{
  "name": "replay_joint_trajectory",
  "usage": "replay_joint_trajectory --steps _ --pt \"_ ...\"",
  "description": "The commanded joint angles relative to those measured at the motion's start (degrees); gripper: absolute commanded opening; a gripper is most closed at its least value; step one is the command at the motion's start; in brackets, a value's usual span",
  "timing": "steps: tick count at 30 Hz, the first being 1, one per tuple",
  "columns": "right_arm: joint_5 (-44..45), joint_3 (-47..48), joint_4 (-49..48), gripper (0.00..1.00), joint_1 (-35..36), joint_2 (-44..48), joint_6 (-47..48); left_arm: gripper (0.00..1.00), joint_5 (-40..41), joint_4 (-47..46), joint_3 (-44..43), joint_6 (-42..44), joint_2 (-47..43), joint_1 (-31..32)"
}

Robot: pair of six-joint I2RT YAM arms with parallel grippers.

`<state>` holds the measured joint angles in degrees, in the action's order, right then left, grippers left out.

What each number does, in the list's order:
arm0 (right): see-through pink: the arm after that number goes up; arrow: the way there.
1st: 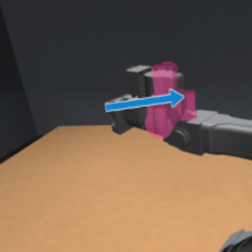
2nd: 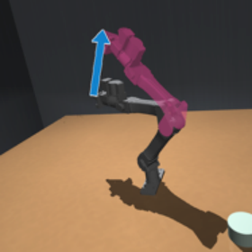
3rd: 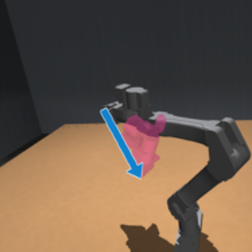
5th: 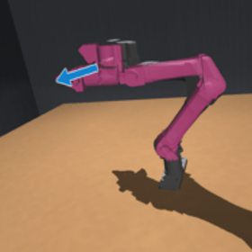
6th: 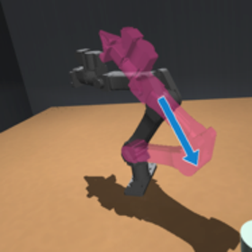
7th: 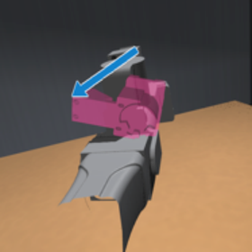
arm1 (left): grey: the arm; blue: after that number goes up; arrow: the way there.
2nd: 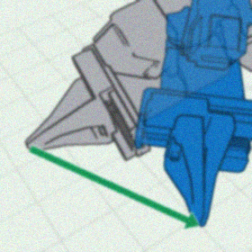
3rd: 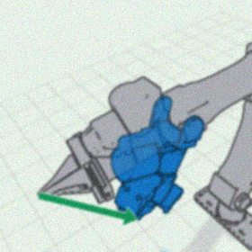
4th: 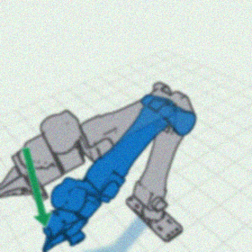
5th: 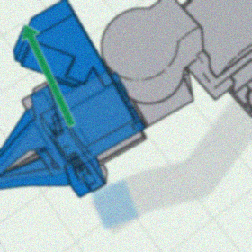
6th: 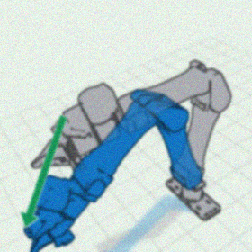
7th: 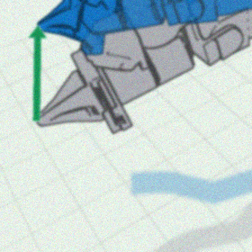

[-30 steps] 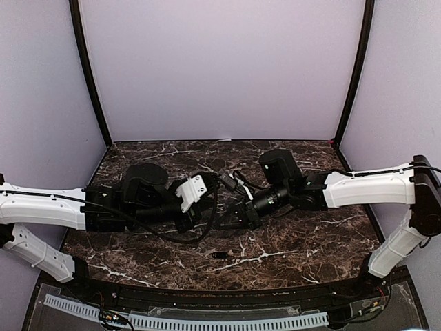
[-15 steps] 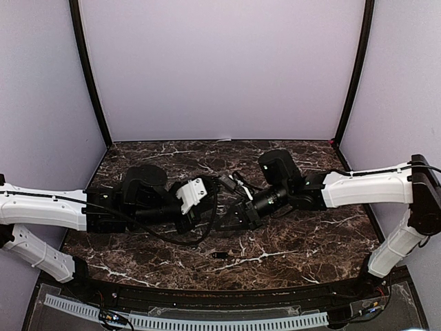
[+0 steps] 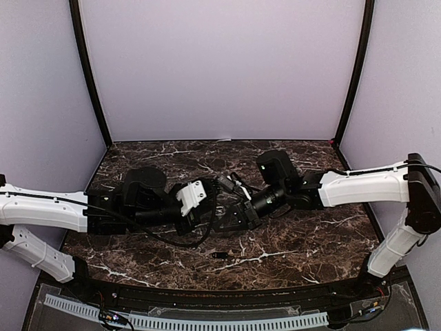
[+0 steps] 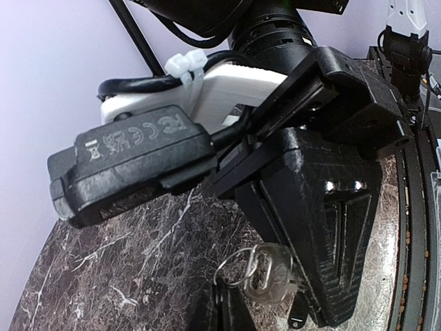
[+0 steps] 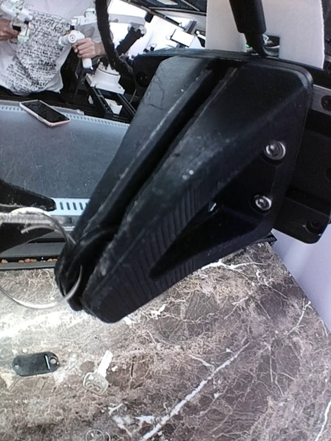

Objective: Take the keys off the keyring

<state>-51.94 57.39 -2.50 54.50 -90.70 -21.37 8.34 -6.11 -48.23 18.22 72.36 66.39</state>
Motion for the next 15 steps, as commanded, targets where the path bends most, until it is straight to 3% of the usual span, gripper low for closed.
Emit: replay_joint_trajectory --steps 1,15 --pt "-3.3 1.9 -2.7 0.0 -0.8 -0.5 -1.5 0.0 -1.1 -1.0 2.0 1.8 -1.4 0.3" --pt "-10.1 2.5 -4.4 0.0 -3.8 -4.0 -8.0 0.0 -1.8 -4.3 3.6 9.7 -2.6 3.5"
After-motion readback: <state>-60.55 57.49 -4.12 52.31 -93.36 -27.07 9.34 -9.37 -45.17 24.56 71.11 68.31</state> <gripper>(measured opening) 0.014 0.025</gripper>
